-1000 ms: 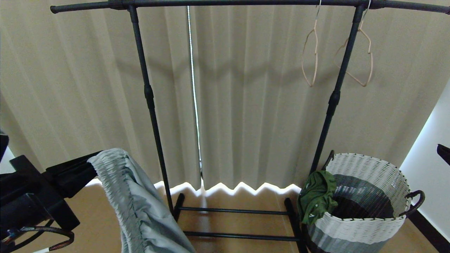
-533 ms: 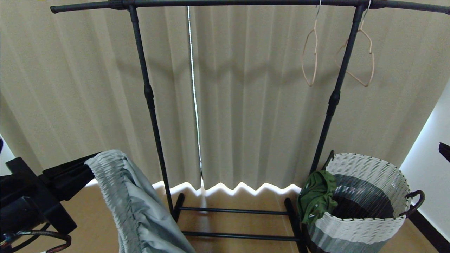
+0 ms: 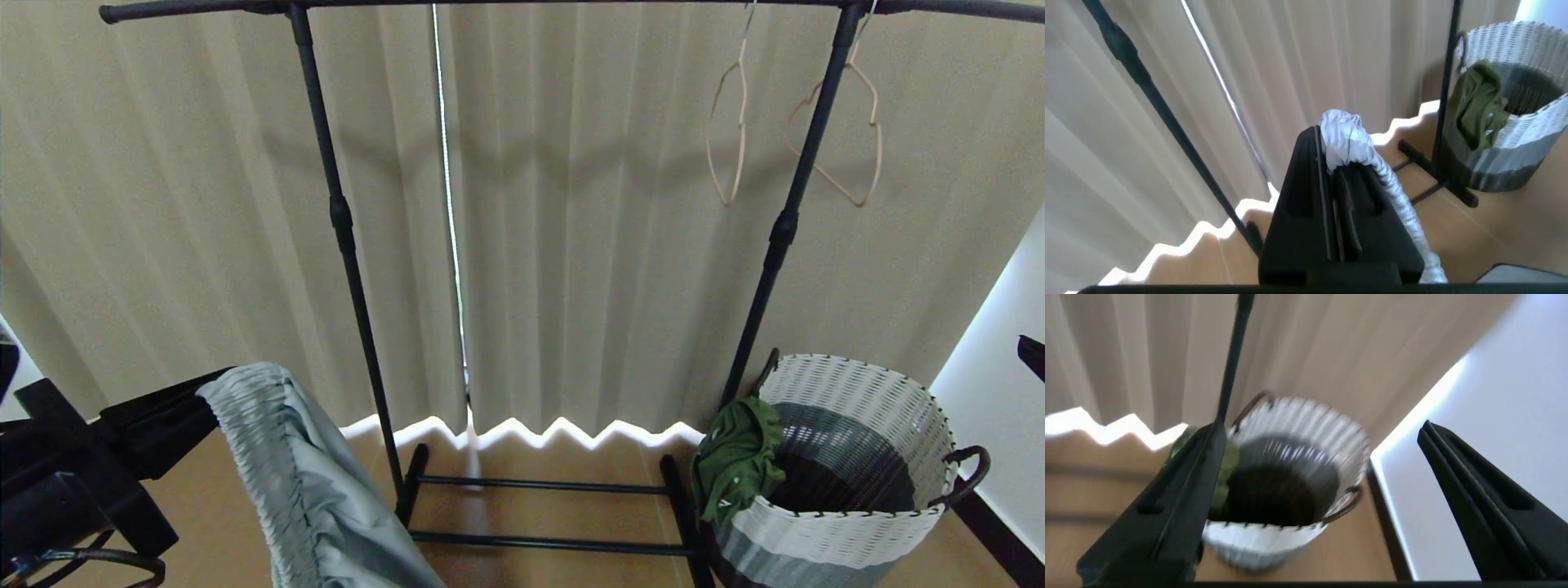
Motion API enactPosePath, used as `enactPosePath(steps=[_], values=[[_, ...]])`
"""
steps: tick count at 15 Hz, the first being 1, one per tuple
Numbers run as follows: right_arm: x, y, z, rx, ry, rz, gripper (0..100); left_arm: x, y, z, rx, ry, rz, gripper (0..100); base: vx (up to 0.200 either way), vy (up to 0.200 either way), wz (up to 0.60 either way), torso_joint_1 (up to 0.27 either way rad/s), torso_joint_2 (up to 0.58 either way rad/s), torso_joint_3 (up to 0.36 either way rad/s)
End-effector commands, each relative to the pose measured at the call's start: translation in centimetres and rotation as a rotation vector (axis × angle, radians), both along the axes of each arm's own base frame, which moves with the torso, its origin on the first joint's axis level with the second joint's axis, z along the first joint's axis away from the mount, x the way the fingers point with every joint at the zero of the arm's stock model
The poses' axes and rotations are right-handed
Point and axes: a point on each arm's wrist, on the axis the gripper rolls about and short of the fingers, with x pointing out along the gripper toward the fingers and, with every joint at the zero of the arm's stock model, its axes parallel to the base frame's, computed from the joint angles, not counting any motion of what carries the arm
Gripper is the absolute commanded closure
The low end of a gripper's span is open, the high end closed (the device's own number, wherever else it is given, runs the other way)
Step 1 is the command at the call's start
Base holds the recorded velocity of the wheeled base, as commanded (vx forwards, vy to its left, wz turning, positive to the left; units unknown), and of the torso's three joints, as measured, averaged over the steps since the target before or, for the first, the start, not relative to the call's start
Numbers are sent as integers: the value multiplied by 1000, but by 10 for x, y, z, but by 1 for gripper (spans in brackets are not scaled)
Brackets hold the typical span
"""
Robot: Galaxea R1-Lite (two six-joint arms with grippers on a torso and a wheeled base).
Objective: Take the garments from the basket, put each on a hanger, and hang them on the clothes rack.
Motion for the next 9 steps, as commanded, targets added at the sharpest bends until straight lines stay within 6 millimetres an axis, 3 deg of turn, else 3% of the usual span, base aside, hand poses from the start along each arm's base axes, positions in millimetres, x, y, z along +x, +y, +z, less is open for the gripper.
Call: enactPosePath(steps=[1, 3, 6, 9], values=[[1, 0, -1, 1, 3, 2, 0, 1, 1, -1, 2, 3, 8, 100, 0, 0, 0, 193, -276, -271], [1, 0, -1, -1, 4, 4, 0, 0, 1, -1, 1, 1, 8, 100, 0, 0, 0, 183, -620, -246], [1, 0, -1, 1, 3, 3, 0, 1, 3, -4, 10, 12, 21, 100, 0, 0, 0, 50, -554, -253], [1, 1, 0, -1, 1, 5, 0, 0, 4, -4, 9, 9, 29, 100, 0, 0, 0, 297, -482, -251]])
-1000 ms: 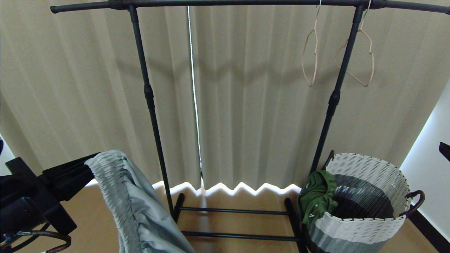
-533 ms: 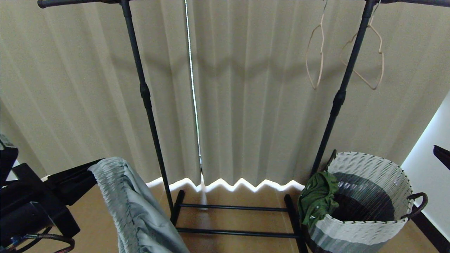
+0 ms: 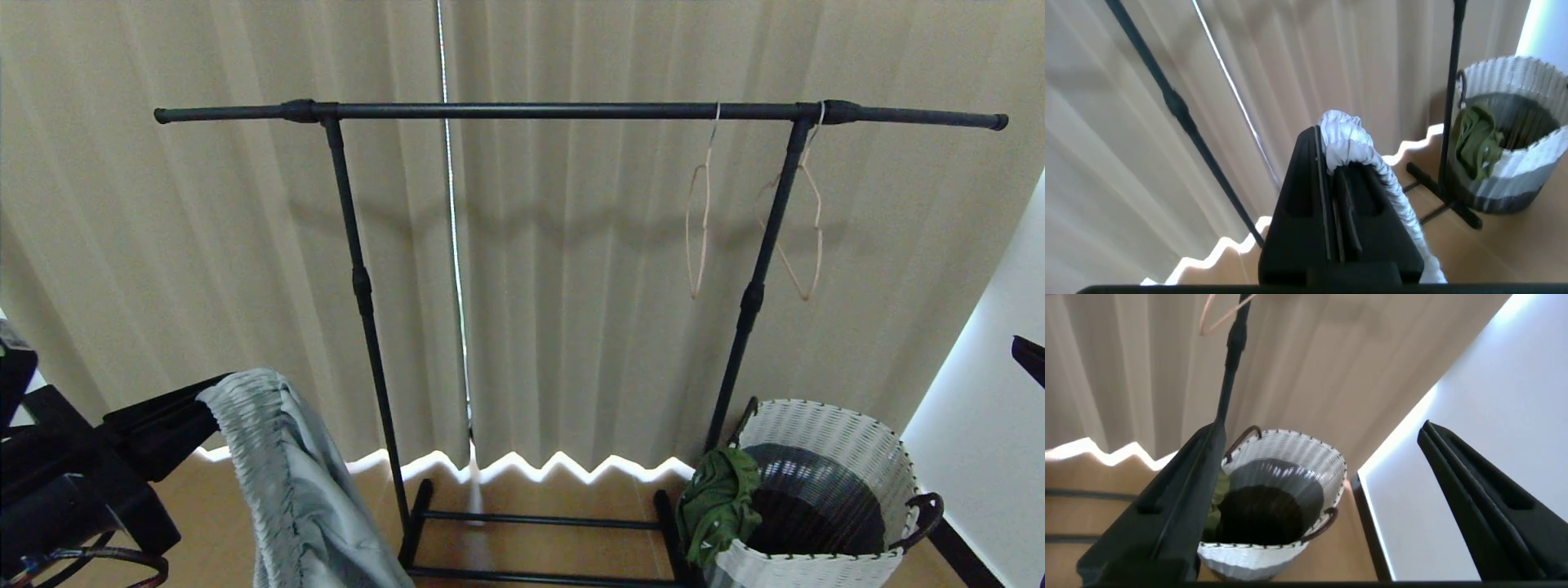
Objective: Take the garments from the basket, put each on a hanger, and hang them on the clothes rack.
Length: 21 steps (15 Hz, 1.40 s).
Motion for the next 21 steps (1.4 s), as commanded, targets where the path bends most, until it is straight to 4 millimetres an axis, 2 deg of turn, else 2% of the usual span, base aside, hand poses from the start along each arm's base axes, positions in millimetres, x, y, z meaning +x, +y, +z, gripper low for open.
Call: enactPosePath(steps=[1, 10, 13, 21], values=[[1, 0, 0, -1, 0, 1, 0, 0, 0, 0, 0, -2, 2, 100, 0, 0, 0, 295, -471, -266], [0, 1, -7, 6, 21, 24, 0, -2, 1, 0, 9, -12, 5, 100, 0, 0, 0, 246, -502, -264], [3, 1, -6, 11, 24, 51, 0, -4, 2, 1, 7, -24, 5, 100, 200, 0, 0, 155, -334, -172], [10, 1, -18, 25, 87, 59, 0, -6, 3, 1, 9, -30, 3, 100, 200, 0, 0, 22, -21, -14]])
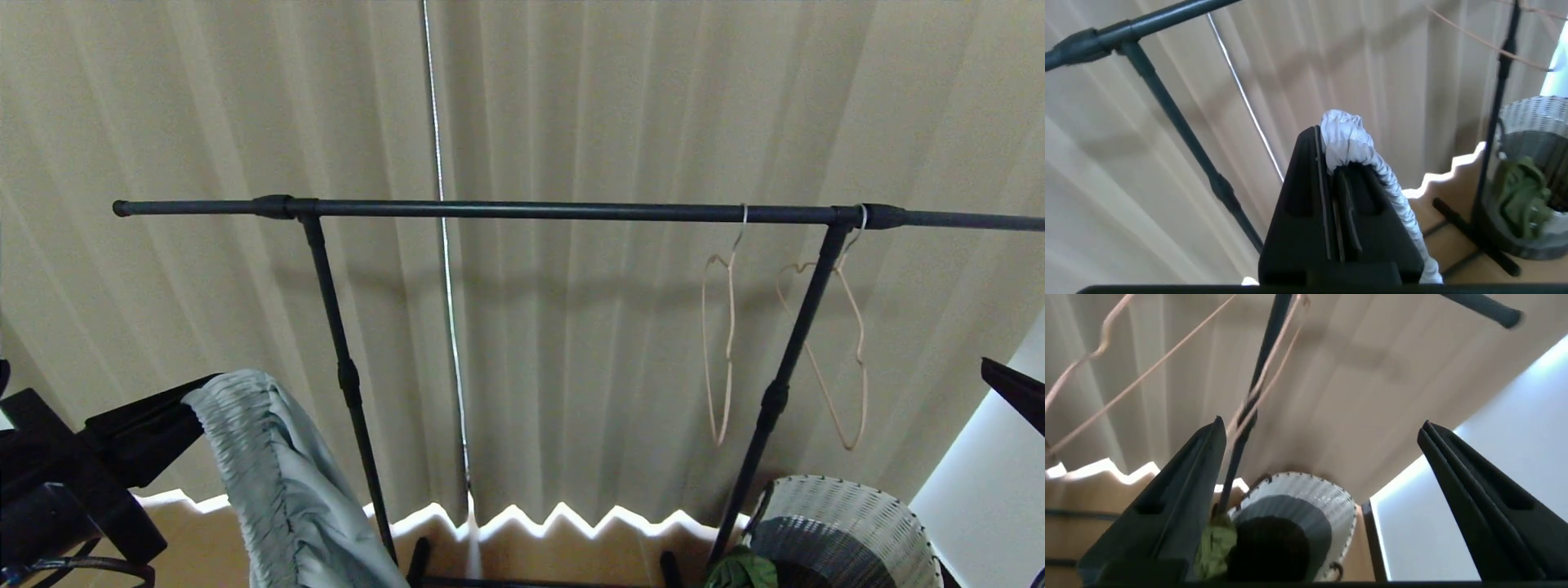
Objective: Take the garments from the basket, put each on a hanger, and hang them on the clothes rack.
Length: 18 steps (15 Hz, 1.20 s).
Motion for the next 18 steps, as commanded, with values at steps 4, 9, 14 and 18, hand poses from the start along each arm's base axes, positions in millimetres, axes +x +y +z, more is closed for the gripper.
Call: enactPosePath(steps=[4, 9, 14, 18], values=[[23, 1, -20, 64, 115, -6, 0, -1, 0, -2, 11, 0, 0, 100, 100, 0, 0, 4, 1, -1], [63, 6, -37, 215, 222, -38, 0, -1, 0, -4, 21, 4, -2, 100, 0, 0, 0, 0, 0, 0], [95, 6, -49, 284, 285, -84, 0, -1, 0, -4, 19, 2, -1, 100, 0, 0, 0, 0, 0, 0], [104, 5, -54, 303, 298, -146, 0, -1, 0, -4, 19, 2, -1, 100, 0, 0, 0, 0, 0, 0]])
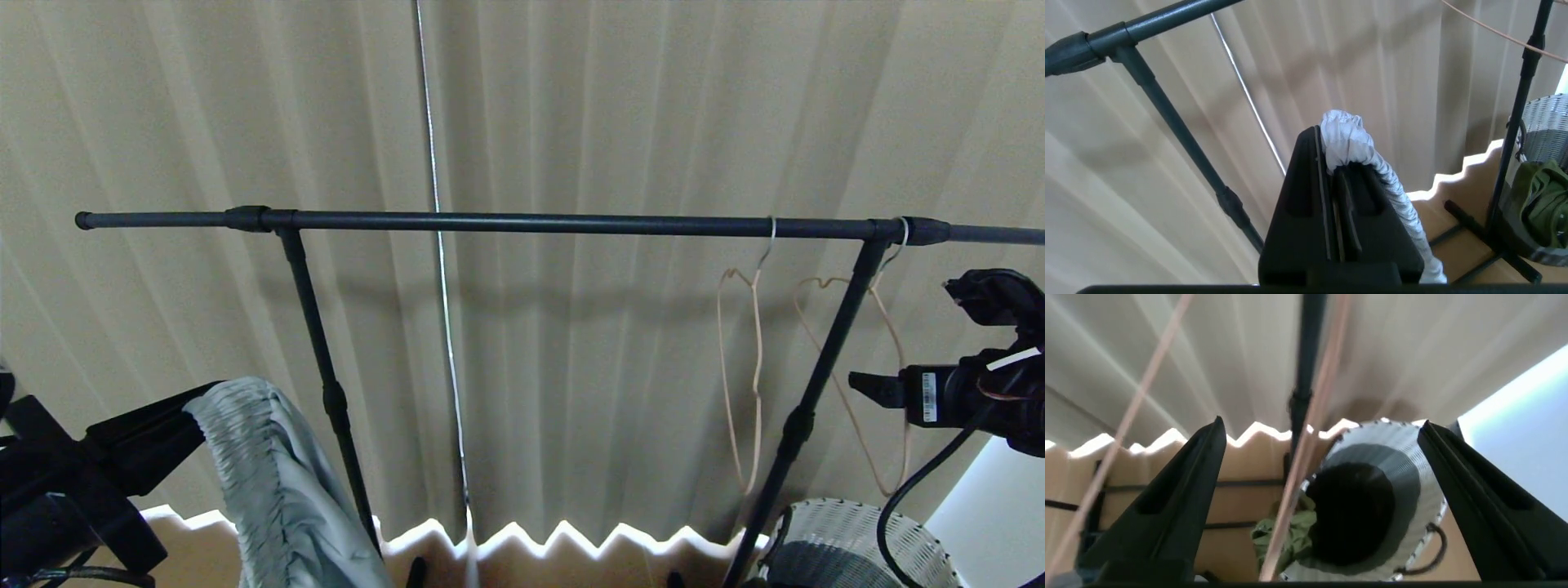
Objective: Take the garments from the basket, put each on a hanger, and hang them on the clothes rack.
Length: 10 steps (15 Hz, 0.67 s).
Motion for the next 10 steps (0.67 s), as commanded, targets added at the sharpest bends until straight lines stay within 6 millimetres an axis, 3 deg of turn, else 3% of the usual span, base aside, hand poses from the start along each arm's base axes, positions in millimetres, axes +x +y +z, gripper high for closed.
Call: enactPosePath(steps=[1, 10], values=[[6, 0, -6, -2, 27, -3, 0, 0, 0, 0, 0, 0, 0, 100, 0, 0, 0, 0, 0, 0], [16, -1, -11, -4, 14, -16, 0, -3, 1, 1, -4, -12, 0, 100, 0, 0, 0, 0, 0, 0]])
